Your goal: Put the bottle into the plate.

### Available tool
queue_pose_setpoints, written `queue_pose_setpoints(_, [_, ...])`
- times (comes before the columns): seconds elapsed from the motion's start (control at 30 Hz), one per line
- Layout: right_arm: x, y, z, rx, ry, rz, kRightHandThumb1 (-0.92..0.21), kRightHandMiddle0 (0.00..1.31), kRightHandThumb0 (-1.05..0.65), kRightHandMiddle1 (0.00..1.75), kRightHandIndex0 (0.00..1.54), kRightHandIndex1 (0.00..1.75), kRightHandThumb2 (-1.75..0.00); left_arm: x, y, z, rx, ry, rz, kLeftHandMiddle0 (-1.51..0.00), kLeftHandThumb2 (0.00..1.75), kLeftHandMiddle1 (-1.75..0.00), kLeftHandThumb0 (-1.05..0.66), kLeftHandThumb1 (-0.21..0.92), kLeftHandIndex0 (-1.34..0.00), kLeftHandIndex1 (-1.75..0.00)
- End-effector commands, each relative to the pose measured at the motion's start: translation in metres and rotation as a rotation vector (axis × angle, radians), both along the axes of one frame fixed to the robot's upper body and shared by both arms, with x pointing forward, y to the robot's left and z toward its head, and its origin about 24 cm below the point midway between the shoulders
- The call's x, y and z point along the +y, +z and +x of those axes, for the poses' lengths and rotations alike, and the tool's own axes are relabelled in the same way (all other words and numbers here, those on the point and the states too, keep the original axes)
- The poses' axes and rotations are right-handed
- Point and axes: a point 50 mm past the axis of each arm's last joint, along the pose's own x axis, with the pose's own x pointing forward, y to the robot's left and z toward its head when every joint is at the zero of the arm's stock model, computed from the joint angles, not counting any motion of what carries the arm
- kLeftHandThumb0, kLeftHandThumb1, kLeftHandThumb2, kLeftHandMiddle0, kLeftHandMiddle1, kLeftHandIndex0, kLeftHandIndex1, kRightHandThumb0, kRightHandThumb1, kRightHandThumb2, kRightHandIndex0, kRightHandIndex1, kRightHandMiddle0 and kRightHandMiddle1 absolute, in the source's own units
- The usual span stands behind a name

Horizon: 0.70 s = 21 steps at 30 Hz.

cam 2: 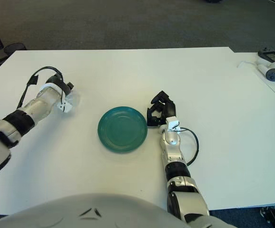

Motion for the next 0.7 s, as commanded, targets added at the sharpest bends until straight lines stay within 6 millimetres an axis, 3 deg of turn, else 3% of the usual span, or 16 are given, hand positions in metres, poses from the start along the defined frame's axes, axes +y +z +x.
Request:
queue_pose_setpoints(0.0, [0.002, -0.072, -0.063, 0.396, -0.033, 0.043, 0.05, 0.66, 0.0, 1.75, 0.95, 1.54, -1.66, 0.005, -0.039, -0.03, 0.175, -0.055, 0.154, -0.08, 0.87, -1.67, -1.03, 0.92, 0.0, -1.57])
queue_pose_setpoints(0.13, [0.001, -0.072, -0.063, 0.396, -0.032, 0.042, 0.05, 0.66, 0.0, 1.75, 0.96, 1.54, -1.66, 0.005, -0.042, -0.031, 0.211, -0.043, 0.212, -0.09, 0.73, -1.7, -0.86, 0.92, -0.01, -1.67])
queue_pose_setpoints(0.3, [0.001, -0.072, -0.064, 0.401, -0.038, 0.04, 0.06, 0.67, 0.0, 1.75, 0.96, 1.54, -1.67, 0.004, -0.045, -0.031, 0.196, -0.023, 0.195, -0.18, 0.78, -1.74, -0.91, 0.92, -0.02, -1.69])
queue_pose_setpoints(0.57, [0.0, -0.072, -0.064, 0.404, -0.039, 0.04, 0.06, 0.67, 0.0, 1.75, 0.96, 1.54, -1.68, 0.002, -0.051, -0.031, 0.152, -0.009, 0.189, -0.21, 0.82, -1.75, -0.91, 0.92, -0.01, -1.64])
queue_pose_setpoints(0.6, [0.0, -0.072, -0.064, 0.403, -0.038, 0.041, 0.06, 0.67, 0.0, 1.75, 0.96, 1.54, -1.68, 0.006, -0.056, -0.037, 0.114, 0.087, 0.082, -0.21, 0.82, -1.75, -0.91, 0.92, -0.01, -1.65])
queue_pose_setpoints(0.63, [-0.001, -0.072, -0.064, 0.402, -0.038, 0.041, 0.06, 0.67, 0.0, 1.75, 0.96, 1.54, -1.68, 0.01, -0.06, -0.042, 0.087, 0.166, 0.007, -0.19, 0.8, -1.6, -0.87, 0.9, -0.01, -1.61])
queue_pose_setpoints(0.67, [-0.001, -0.072, -0.064, 0.402, -0.036, 0.042, 0.06, 0.67, 0.0, 1.75, 0.96, 1.55, -1.68, 0.021, -0.077, -0.047, 0.059, 0.244, -0.062, -0.19, 0.75, -1.33, -0.8, 0.88, -0.01, -1.55])
